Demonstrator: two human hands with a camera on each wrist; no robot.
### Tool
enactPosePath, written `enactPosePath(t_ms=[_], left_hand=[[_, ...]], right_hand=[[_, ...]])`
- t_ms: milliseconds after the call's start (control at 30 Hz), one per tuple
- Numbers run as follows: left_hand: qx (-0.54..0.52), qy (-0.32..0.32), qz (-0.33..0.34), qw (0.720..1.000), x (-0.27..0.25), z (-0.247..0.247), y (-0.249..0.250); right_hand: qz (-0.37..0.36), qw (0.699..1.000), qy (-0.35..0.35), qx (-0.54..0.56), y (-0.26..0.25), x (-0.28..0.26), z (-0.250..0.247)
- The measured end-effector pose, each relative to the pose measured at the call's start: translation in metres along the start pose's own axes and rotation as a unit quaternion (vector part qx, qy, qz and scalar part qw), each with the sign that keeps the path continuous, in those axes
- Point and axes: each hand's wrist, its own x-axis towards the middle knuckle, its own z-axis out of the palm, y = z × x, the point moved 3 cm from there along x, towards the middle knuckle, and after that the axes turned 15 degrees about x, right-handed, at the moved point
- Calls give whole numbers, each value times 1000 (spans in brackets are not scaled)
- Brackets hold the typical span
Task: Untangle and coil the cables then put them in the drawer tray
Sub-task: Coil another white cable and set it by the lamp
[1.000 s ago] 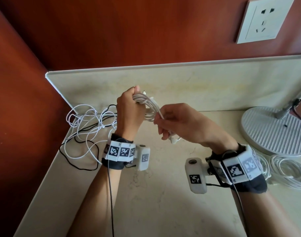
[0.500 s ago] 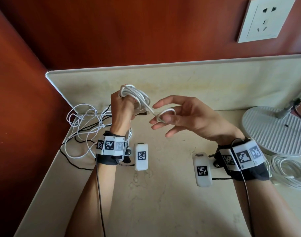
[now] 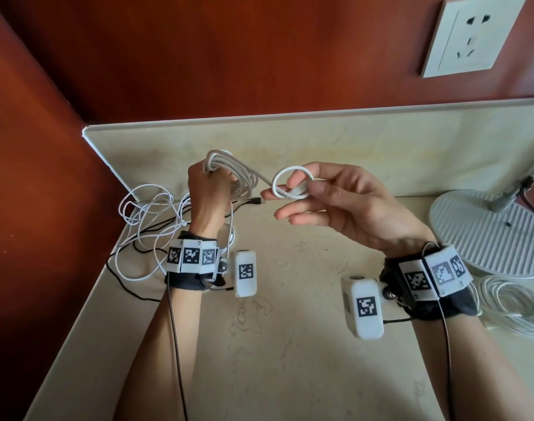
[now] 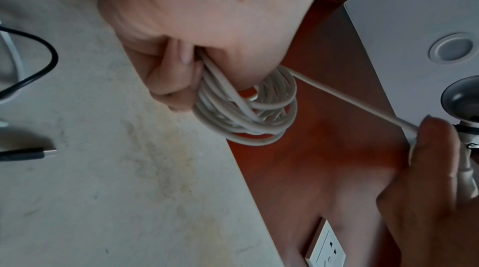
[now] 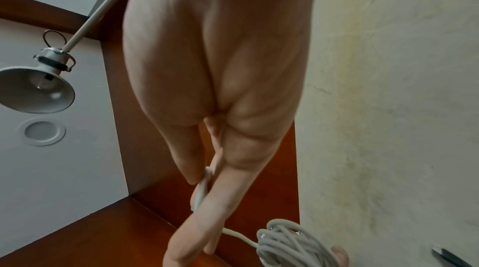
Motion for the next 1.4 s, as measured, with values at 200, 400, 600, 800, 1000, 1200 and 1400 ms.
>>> enactPosePath(t_ms=[200, 400, 600, 800, 1000, 1200, 1400], left_hand=[[1, -6, 16, 1000, -1, 2, 0], [11, 29, 62, 998, 1, 2, 0], [11, 34, 65, 997, 5, 2, -4], [31, 51, 47, 997, 13, -7, -11], [63, 87, 51, 993, 18, -7, -13], [73, 83, 148, 983, 9, 2, -5], [228, -55, 315, 920, -3, 8, 8]], right_hand=[[13, 994, 85, -69, 4, 4, -4], [-21, 939, 224, -261, 8, 8, -18], [-16, 950, 163, -267, 9, 8, -21], [44, 984, -43, -165, 14, 1, -13], [10, 986, 41, -159, 20, 11, -16], [-92, 942, 138, -291, 22, 20, -20], [-163, 862, 139, -459, 21, 19, -23]])
